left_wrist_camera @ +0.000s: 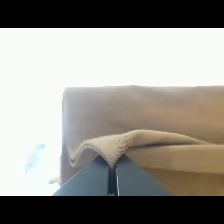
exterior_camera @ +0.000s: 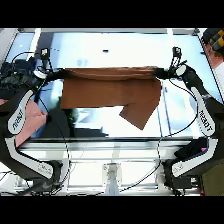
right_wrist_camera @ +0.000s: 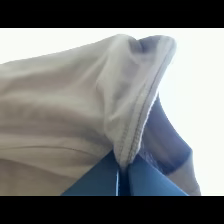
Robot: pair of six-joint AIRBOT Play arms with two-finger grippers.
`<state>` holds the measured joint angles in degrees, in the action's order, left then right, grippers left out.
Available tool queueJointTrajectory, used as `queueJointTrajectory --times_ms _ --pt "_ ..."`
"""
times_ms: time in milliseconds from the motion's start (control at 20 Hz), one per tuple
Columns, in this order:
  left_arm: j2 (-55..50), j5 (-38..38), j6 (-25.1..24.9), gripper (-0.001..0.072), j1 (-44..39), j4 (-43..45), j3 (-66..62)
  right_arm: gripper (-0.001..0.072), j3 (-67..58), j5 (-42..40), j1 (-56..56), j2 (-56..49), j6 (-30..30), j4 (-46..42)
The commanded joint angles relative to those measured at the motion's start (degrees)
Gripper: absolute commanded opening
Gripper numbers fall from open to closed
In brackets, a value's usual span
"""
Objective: Fold the clothes and pants, and hang the long-sleeved shirts on hangers.
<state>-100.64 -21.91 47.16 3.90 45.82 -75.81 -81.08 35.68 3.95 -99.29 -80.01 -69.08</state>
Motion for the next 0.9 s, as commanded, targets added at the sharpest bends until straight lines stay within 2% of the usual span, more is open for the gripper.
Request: queueJointTrajectory --times_ms 0,100,150,450,500,550,600,650,700,850 --pt "0.04 -6.01 10.08 0.0012 0.24 11.34 0.02 0.0015 0.02 4.42 -0.02 -0.04 -4.11 -4.63" --pt "0.04 -7.52 19.26 0.0012 0.24 20.37 0.02 0.0015 0.02 5.99 -0.02 -0.04 -6.62 -6.43" --pt "0.04 -8.26 22.23 0.0013 0.24 23.15 0.02 0.0015 0.02 6.43 -0.02 -0.04 -6.6 -6.43" --pt "0.04 -11.82 23.37 0.0017 0.22 24.63 0.02 0.0032 0.02 9.03 -0.04 -0.04 -8.0 -6.12" --pt "0.04 -11.89 23.39 0.0027 0.2 24.63 0.02 0.0134 0.0 9.46 -0.07 -0.04 -8.0 -6.12" --pt "0.07 -12.2 23.39 0.0041 0.2 24.63 0.02 0.0355 0.0 9.84 -0.07 -0.02 -8.0 -6.08" --pt "0.09 -12.7 23.37 0.0197 0.22 24.63 0.0 0.0476 -0.04 10.08 -0.07 0.02 -7.98 -6.08" --pt "0.13 -13.38 23.39 0.0439 0.22 24.63 0.0 0.048 -0.26 10.78 -0.04 0.09 -7.98 -6.08" --pt "0.31 -13.81 23.39 0.0538 0.22 24.61 0.0 0.0479 -0.68 11.74 -0.02 0.13 -7.98 -6.14" --pt "2.49 -15.32 23.37 0.054 0.26 24.65 -0.04 0.0479 -1.81 14.1 -0.02 1.46 -7.98 -6.34"
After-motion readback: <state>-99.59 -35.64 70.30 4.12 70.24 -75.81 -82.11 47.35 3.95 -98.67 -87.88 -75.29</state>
